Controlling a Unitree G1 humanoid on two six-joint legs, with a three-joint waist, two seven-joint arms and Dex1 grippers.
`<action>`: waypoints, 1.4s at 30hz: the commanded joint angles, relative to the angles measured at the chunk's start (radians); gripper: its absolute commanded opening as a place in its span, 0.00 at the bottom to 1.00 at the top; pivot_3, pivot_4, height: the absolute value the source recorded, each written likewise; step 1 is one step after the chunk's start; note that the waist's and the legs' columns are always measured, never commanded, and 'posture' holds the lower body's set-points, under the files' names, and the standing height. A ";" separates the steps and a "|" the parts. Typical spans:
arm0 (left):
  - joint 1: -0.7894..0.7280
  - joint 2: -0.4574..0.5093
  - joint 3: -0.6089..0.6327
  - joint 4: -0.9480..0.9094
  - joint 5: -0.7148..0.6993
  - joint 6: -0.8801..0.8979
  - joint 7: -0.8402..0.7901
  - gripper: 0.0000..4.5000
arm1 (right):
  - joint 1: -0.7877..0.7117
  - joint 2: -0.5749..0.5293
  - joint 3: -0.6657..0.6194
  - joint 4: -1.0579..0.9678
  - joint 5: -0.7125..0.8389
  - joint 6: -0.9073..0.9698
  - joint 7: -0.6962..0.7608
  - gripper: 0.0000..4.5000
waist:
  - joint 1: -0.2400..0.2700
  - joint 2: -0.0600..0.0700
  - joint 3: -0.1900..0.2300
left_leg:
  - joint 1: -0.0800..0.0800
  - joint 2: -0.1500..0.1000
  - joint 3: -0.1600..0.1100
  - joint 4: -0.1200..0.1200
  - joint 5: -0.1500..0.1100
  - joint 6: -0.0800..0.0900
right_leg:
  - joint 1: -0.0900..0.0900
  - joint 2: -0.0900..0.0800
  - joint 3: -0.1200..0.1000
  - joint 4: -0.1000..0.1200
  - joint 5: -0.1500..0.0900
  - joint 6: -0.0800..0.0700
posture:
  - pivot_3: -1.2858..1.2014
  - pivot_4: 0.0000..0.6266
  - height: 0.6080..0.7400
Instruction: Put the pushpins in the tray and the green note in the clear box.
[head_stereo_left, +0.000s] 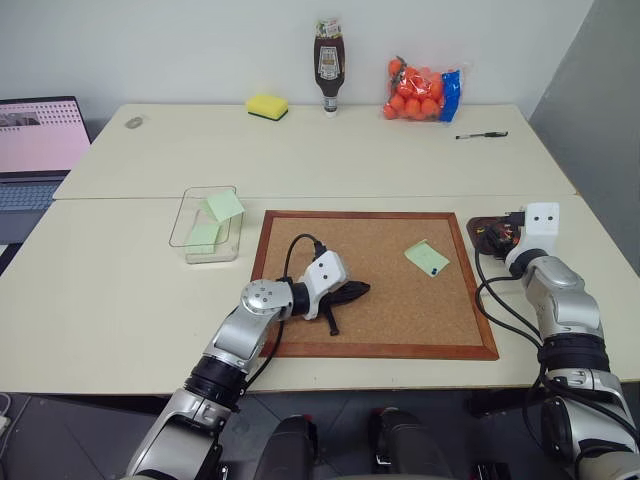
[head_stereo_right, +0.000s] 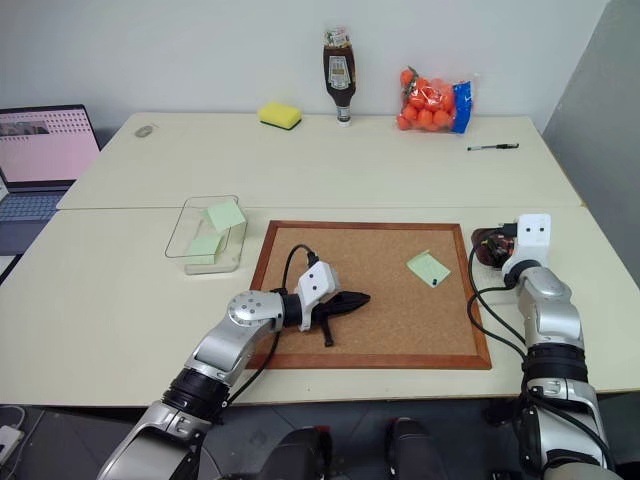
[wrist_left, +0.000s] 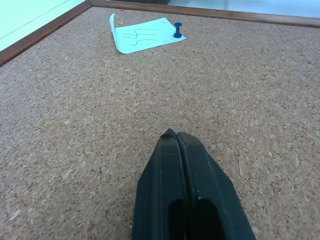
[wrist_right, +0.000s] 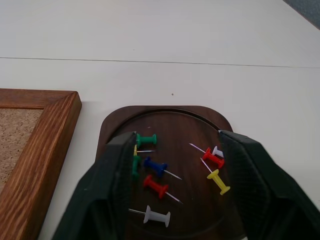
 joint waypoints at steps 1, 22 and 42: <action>0.017 0.007 -0.018 0.014 0.026 0.022 0.003 0.00 | 0.001 0.002 -0.018 -0.118 0.024 -0.002 0.003 0.69 | 0.000 0.000 0.000 | 0.000 0.000 0.000 0.000 0.000 0.000 | 0.000 0.000 0.000 0.000 0.000 0.000 | 0.52 0.24 1.00; 0.019 0.010 -0.017 0.018 0.023 0.021 0.003 0.00 | 0.410 0.027 0.212 -0.741 0.112 0.183 0.185 0.69 | 0.000 0.000 0.000 | 0.001 0.001 -0.002 0.000 0.000 0.000 | 0.000 -0.003 -0.002 0.000 0.000 0.000 | 0.52 0.24 1.00; 0.024 0.013 -0.015 0.015 0.026 0.021 0.006 0.00 | 0.385 0.022 0.224 -0.620 0.064 0.112 0.208 0.17 | 0.001 0.000 0.000 | 0.000 0.000 -0.002 0.000 0.000 0.000 | 0.000 -0.002 -0.002 -0.001 0.000 0.000 | 0.52 0.24 1.00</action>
